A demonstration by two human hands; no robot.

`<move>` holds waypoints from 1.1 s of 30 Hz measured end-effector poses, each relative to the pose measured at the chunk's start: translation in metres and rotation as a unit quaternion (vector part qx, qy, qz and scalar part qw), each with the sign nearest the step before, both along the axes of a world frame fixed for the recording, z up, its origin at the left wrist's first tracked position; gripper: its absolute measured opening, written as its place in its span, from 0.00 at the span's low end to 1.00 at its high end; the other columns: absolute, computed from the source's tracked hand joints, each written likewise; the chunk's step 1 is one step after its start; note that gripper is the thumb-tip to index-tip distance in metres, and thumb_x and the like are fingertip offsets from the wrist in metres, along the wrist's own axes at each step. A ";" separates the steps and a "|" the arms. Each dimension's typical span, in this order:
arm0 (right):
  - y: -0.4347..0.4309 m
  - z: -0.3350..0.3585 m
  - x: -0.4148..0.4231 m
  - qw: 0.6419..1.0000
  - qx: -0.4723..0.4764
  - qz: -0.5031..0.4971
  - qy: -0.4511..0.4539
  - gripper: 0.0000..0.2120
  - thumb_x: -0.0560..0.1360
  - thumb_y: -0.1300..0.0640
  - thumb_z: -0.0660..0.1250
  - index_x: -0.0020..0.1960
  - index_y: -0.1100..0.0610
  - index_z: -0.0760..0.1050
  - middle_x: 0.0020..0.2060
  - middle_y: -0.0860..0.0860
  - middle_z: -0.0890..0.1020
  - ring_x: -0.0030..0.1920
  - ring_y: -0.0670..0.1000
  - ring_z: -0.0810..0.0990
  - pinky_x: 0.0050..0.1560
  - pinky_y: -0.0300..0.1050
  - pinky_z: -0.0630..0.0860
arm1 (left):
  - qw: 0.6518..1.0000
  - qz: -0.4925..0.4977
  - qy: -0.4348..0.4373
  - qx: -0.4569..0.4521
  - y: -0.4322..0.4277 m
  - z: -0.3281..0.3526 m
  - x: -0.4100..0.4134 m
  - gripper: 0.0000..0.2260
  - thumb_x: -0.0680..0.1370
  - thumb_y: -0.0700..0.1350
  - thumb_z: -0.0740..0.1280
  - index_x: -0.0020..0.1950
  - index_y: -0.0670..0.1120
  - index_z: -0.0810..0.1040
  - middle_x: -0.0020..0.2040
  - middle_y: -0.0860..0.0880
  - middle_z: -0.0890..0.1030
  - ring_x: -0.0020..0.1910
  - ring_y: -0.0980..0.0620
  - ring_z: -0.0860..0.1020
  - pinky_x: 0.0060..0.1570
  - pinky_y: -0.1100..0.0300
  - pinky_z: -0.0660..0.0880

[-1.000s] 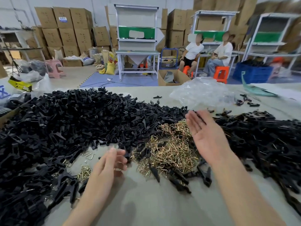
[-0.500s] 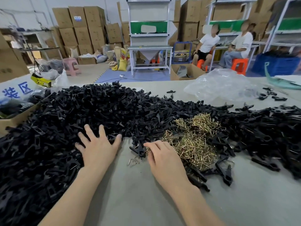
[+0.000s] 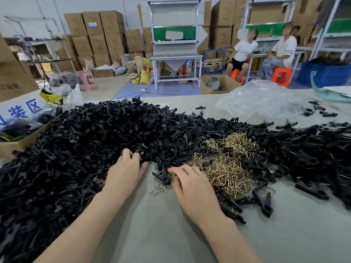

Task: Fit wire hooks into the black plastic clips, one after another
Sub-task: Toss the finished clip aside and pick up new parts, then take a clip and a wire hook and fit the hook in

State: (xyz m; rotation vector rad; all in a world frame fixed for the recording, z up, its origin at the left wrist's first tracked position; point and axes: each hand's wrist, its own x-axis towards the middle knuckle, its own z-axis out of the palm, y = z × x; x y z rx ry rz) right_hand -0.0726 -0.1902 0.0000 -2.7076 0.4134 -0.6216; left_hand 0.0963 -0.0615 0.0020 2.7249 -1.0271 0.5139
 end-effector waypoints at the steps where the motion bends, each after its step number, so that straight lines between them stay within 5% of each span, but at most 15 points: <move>1: 0.000 0.001 0.000 1.000 0.002 0.001 -0.002 0.17 0.84 0.55 0.55 0.71 0.48 0.72 0.61 0.45 0.78 0.62 0.49 0.73 0.66 0.44 0.68 | 1.000 -0.008 -0.002 -0.005 0.004 0.001 -0.001 0.17 0.81 0.56 0.63 0.55 0.42 0.77 0.51 0.45 0.74 0.45 0.45 0.79 0.32 0.54 0.75; 9: 0.010 0.008 -0.003 0.996 0.000 0.004 -0.090 0.18 0.81 0.56 0.54 0.66 0.51 0.77 0.55 0.46 0.80 0.58 0.50 0.76 0.62 0.47 0.74 | 0.945 0.031 0.166 -0.280 0.018 0.025 0.009 0.16 0.82 0.63 0.56 0.56 0.52 0.72 0.44 0.52 0.80 0.45 0.49 0.78 0.42 0.51 0.72; 14: 0.011 0.008 -0.004 0.995 -0.009 0.018 -0.094 0.20 0.80 0.55 0.52 0.66 0.51 0.77 0.54 0.46 0.80 0.57 0.50 0.76 0.62 0.49 0.74 | 0.961 0.016 0.168 -0.221 0.018 0.032 0.005 0.16 0.81 0.63 0.57 0.54 0.53 0.76 0.50 0.54 0.77 0.50 0.51 0.76 0.48 0.48 0.75; 21: 0.009 0.006 -0.003 0.996 -0.002 0.016 -0.093 0.21 0.80 0.54 0.51 0.66 0.50 0.76 0.55 0.45 0.80 0.58 0.50 0.74 0.63 0.47 0.73 | 0.948 0.002 0.219 -0.232 0.026 0.032 0.016 0.19 0.78 0.67 0.58 0.51 0.57 0.81 0.47 0.55 0.75 0.58 0.44 0.71 0.61 0.44 0.72; 24: 0.009 0.006 -0.003 0.995 0.008 0.016 -0.103 0.21 0.80 0.54 0.50 0.66 0.50 0.76 0.55 0.45 0.80 0.58 0.49 0.74 0.63 0.47 0.73 | 0.934 -0.004 0.222 -0.282 0.029 0.033 0.019 0.23 0.78 0.70 0.54 0.48 0.57 0.81 0.36 0.56 0.80 0.40 0.54 0.79 0.45 0.50 0.75; 27: 0.009 0.006 -0.003 0.993 0.013 0.014 -0.115 0.21 0.80 0.54 0.51 0.66 0.50 0.76 0.54 0.45 0.80 0.58 0.49 0.74 0.62 0.47 0.73 | 0.909 0.042 0.235 -0.342 0.031 0.036 0.020 0.32 0.79 0.72 0.49 0.41 0.51 0.82 0.29 0.63 0.79 0.28 0.56 0.75 0.35 0.55 0.70; 29: 0.009 0.005 -0.003 0.993 0.013 0.013 -0.117 0.21 0.80 0.54 0.51 0.66 0.50 0.76 0.54 0.45 0.80 0.58 0.48 0.74 0.62 0.47 0.73 | 0.919 0.051 0.249 -0.302 0.033 0.037 0.020 0.35 0.77 0.74 0.44 0.43 0.52 0.83 0.28 0.57 0.78 0.34 0.51 0.76 0.41 0.51 0.73; 31: 0.009 0.004 -0.003 0.993 0.014 0.012 -0.120 0.21 0.80 0.54 0.51 0.66 0.50 0.77 0.55 0.45 0.80 0.58 0.48 0.74 0.62 0.46 0.73 | 0.933 0.039 0.260 -0.244 0.036 0.039 0.021 0.31 0.78 0.72 0.42 0.52 0.59 0.81 0.36 0.55 0.76 0.41 0.50 0.76 0.51 0.47 0.74; 33: 0.008 0.003 -0.002 0.992 0.017 0.011 -0.122 0.21 0.80 0.53 0.50 0.66 0.49 0.76 0.55 0.44 0.80 0.58 0.47 0.73 0.63 0.46 0.72 | 0.956 0.055 0.201 -0.206 0.039 0.041 0.023 0.25 0.82 0.66 0.45 0.58 0.57 0.77 0.45 0.50 0.74 0.47 0.48 0.74 0.50 0.46 0.71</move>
